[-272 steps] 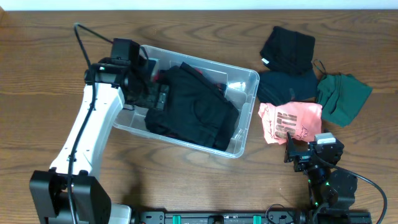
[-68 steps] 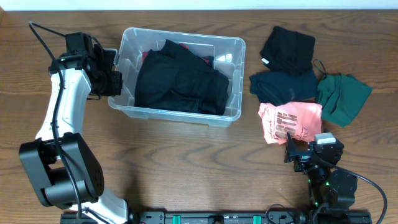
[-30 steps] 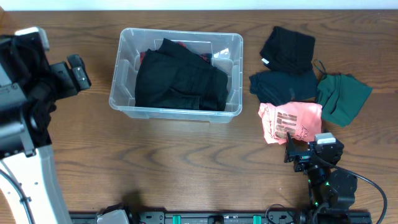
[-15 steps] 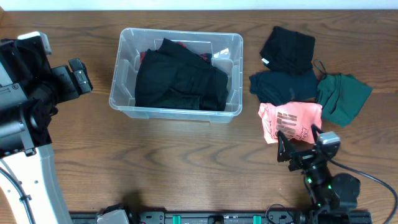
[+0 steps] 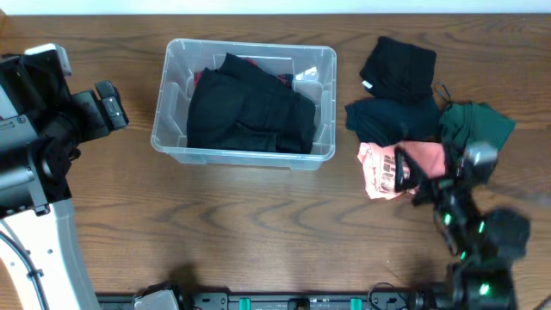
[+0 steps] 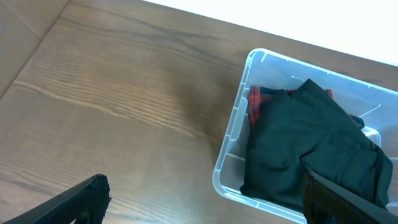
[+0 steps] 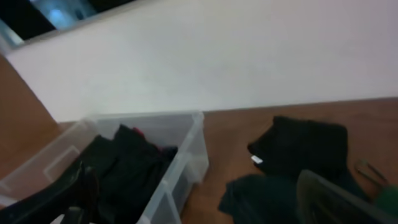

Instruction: Pack container

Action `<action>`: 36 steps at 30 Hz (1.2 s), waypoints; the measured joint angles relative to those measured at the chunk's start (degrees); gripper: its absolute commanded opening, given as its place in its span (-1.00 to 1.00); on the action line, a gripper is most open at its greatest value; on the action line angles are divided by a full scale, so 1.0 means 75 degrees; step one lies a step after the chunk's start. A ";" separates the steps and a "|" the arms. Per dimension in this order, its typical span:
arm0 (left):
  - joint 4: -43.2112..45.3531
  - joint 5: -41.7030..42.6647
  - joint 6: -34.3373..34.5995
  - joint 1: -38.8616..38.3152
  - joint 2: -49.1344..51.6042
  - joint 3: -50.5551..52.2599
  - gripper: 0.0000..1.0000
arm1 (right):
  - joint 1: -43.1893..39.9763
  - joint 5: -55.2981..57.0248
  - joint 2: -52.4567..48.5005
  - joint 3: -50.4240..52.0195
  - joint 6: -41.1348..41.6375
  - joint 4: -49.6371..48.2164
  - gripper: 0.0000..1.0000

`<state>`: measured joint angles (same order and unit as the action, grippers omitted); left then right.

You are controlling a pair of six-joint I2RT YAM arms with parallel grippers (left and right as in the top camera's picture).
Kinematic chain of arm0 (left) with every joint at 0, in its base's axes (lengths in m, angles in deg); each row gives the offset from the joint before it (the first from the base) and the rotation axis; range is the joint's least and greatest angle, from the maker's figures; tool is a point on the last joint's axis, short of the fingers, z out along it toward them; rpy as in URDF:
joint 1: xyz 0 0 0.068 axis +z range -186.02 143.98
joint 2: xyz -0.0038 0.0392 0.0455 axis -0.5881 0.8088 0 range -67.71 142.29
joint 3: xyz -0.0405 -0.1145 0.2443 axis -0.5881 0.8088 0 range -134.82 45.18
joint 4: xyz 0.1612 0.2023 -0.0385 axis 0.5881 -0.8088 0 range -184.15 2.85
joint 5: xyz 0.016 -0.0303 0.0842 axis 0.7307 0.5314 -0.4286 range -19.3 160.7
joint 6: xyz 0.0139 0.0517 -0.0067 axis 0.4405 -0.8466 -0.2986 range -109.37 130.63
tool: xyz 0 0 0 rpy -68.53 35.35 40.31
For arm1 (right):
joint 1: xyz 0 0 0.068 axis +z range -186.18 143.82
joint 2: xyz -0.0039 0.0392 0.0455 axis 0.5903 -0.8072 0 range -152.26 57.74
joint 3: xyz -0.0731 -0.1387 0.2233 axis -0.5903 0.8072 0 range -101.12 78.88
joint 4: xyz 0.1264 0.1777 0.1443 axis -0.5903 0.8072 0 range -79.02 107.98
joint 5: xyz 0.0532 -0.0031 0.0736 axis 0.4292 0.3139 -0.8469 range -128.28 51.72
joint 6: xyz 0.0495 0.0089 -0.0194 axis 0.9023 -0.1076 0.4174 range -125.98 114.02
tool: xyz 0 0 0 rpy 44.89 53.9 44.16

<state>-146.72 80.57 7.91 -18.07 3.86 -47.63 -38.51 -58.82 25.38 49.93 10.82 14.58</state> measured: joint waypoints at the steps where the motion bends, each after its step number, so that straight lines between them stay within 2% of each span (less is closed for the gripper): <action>1: 0.0006 0.0000 0.0000 0.0000 0.0000 0.0000 0.96 | -0.0003 0.0003 -0.0481 -0.0425 -0.0032 0.0154 0.98; 5: 0.0003 0.0000 0.0000 0.0000 0.0003 0.0000 0.96 | -0.0087 -0.0134 -0.2856 -0.2955 -0.0460 0.1696 0.98; 11: -0.0003 0.0000 0.0000 0.0000 0.0003 0.0000 0.96 | -0.0192 -0.0201 -0.5339 -0.5861 -0.1498 0.3535 0.98; 16: -0.0003 0.0000 0.0000 0.0000 0.0003 0.0000 0.96 | -0.0819 -0.0131 -0.6481 -0.6184 -0.1265 0.3966 0.99; 27: 0.0000 -0.0003 0.0000 0.0000 0.0003 0.0000 0.96 | -0.4392 -0.0801 -0.8635 -0.6184 -0.0527 0.4229 0.98; 31: 0.0000 0.0000 0.0000 0.0000 0.0003 0.0000 0.96 | -0.4841 -0.0877 -0.9151 -0.6193 -0.0618 0.4296 0.98; 36: 0.0000 0.0000 0.0000 0.0000 0.0003 0.0000 0.96 | -0.4887 -0.0906 -1.0177 -0.6193 -0.0953 0.4319 0.99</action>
<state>-146.72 80.57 7.91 -18.07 3.88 -47.63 -75.16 -65.61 -50.94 3.48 3.67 46.97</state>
